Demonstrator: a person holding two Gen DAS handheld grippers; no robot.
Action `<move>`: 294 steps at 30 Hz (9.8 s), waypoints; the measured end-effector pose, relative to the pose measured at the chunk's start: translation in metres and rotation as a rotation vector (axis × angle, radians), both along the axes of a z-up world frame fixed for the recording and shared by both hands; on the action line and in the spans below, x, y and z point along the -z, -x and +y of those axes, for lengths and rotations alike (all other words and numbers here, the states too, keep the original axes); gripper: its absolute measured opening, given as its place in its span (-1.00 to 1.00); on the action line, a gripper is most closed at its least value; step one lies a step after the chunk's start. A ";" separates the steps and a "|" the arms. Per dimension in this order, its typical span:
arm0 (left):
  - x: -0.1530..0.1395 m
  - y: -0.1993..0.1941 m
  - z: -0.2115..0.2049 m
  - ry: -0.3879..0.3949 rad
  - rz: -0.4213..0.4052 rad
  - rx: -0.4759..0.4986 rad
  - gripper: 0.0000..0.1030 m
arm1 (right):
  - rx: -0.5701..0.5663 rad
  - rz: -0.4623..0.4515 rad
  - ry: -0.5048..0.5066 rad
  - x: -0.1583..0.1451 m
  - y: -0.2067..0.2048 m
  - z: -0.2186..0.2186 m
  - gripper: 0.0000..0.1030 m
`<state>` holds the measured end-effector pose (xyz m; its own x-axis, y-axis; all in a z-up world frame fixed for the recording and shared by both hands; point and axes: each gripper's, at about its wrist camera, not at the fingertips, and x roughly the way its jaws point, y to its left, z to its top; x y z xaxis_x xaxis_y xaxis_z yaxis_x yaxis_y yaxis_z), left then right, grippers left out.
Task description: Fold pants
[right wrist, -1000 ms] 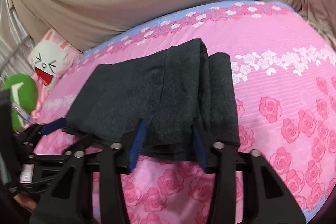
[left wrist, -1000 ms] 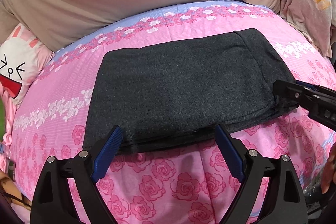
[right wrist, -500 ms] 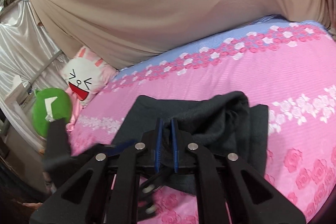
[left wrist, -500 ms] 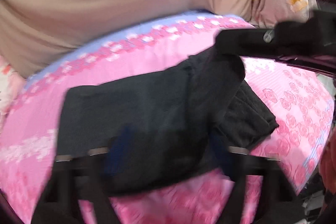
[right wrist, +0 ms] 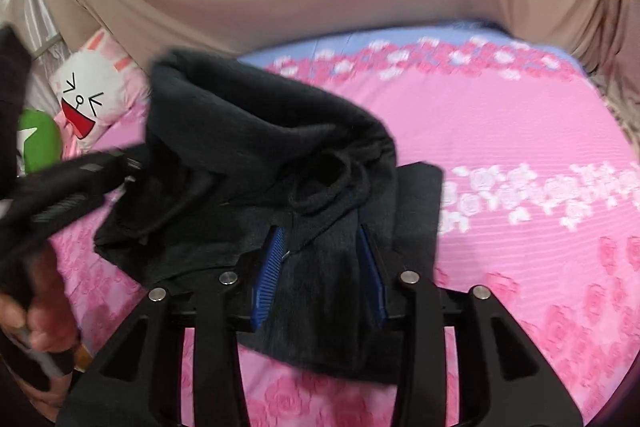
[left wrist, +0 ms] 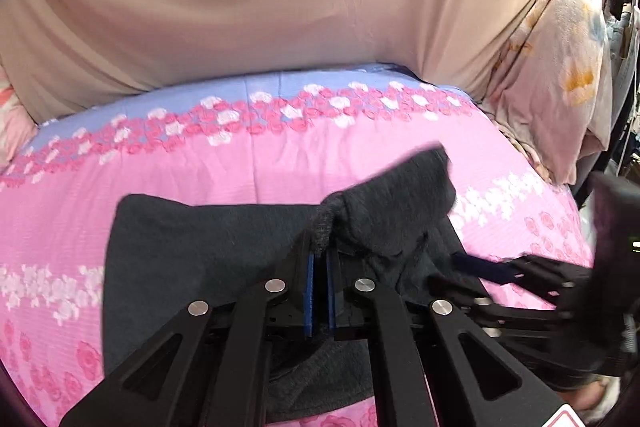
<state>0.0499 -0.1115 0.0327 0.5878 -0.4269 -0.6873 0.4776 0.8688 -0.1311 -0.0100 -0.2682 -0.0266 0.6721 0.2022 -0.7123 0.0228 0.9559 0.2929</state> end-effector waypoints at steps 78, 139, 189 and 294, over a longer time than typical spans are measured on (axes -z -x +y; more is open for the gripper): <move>0.082 -0.003 0.157 0.221 0.326 -0.249 -0.01 | 0.118 0.044 -0.150 0.027 0.038 -0.026 0.25; 0.030 0.074 0.117 -0.204 0.026 -0.325 0.20 | 0.097 -0.023 0.037 0.006 0.028 0.034 -0.50; 0.075 0.063 0.177 0.096 0.385 -0.278 0.48 | 0.074 0.048 -0.401 0.033 0.101 0.010 0.62; -0.098 -0.142 0.098 -0.005 -0.273 -0.277 -0.76 | 0.065 -0.439 -0.072 -0.117 -0.133 0.006 -0.48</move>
